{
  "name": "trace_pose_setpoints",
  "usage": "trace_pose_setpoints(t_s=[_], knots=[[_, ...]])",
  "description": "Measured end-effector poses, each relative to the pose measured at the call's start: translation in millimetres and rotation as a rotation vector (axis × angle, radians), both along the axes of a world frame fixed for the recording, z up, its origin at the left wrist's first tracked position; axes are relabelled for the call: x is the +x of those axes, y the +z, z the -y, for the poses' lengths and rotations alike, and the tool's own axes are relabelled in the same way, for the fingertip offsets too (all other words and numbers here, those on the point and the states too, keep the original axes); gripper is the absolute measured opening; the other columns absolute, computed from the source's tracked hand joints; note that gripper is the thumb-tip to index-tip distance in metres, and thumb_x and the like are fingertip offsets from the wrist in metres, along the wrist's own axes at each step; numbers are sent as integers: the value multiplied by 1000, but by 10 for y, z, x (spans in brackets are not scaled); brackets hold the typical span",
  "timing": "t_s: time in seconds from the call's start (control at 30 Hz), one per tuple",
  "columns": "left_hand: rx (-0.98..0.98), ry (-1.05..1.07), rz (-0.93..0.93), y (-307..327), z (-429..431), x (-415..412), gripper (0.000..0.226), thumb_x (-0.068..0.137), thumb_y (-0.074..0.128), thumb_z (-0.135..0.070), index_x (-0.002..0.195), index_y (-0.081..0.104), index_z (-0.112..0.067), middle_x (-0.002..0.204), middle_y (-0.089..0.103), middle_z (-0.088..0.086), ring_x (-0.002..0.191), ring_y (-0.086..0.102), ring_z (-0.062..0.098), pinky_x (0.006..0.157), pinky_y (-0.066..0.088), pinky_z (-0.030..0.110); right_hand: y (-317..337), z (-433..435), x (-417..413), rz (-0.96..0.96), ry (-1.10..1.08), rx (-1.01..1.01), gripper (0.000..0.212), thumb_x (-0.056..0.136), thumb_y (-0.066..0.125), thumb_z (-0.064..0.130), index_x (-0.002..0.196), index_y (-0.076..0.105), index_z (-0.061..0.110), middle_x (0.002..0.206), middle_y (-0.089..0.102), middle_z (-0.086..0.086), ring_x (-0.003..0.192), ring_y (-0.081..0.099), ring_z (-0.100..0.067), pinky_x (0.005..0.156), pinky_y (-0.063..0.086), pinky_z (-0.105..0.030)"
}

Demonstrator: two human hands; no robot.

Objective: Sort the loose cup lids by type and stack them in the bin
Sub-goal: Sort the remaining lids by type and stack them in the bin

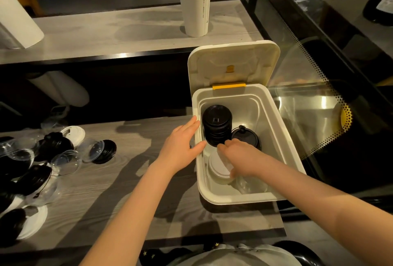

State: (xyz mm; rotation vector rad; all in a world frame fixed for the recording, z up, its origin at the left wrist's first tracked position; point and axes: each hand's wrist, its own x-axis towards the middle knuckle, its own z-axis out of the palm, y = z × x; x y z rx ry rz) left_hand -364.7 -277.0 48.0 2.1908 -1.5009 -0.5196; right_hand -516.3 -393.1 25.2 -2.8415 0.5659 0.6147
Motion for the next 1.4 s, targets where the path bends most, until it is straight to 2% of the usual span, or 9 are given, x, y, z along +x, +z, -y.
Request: trace_pose_setpoints(t_s=[0.17,0.33,0.5,0.67,0.8,0.9,1.1,1.27,1.4], knots=[[15,-12,22,15,-10,-11,66,93,50,-41,149,18,-24,157,12,-9,144,16,17,115,20,34,22,16,-43,10,-46,8,57,74,77,32,118,45,15,112,51,-4,105,47,-24,82,46,-36],[116,-72,177,92,-20,56,67,94,44,-49,150,16,-25,159,8,-6,145,10,19,115,21,44,188,10,47,51,-129,26,75,81,65,51,142,33,21,133,46,-3,122,44,-25,96,43,-38],[210,3,337,230,-128,241,70,94,40,-53,150,13,-23,159,9,-1,146,6,20,114,18,46,514,33,231,243,-232,1,56,91,55,45,140,38,23,131,51,-4,117,50,-24,89,47,-36],[284,99,387,335,-419,593,70,94,41,-53,150,13,-21,158,12,0,146,6,22,114,17,47,750,-116,578,380,-209,-78,48,93,52,41,136,44,21,127,55,-4,114,54,-24,83,49,-37],[323,164,334,352,-744,981,69,94,43,-50,150,18,-19,158,13,0,145,7,22,114,18,46,732,-422,962,432,-150,-76,54,93,51,41,142,37,24,136,51,-3,122,49,-24,92,48,-39],[342,193,324,271,-1025,1311,67,93,45,-49,148,22,-18,157,16,1,145,11,23,113,22,47,638,-659,1307,430,-144,-27,55,93,51,41,143,35,24,138,49,-3,125,47,-24,97,46,-41],[384,224,310,136,-1615,2057,62,92,48,-48,142,33,-15,154,25,5,142,18,25,112,26,46,495,-1239,2075,388,-138,26,52,94,51,40,140,39,19,135,50,-7,121,49,-27,95,47,-42],[398,289,272,-55,-2091,2676,64,91,49,-49,143,33,-16,154,26,3,142,19,25,112,26,44,363,-1722,2674,307,-127,49,48,93,52,37,137,43,19,134,51,-7,122,49,-27,95,43,-39],[421,322,230,-259,-2406,3148,67,90,51,-47,145,32,-14,152,30,6,140,24,25,113,26,39,89,-2022,3130,240,-125,71,42,92,53,36,129,49,15,127,54,-10,114,52,-28,87,46,-37]])
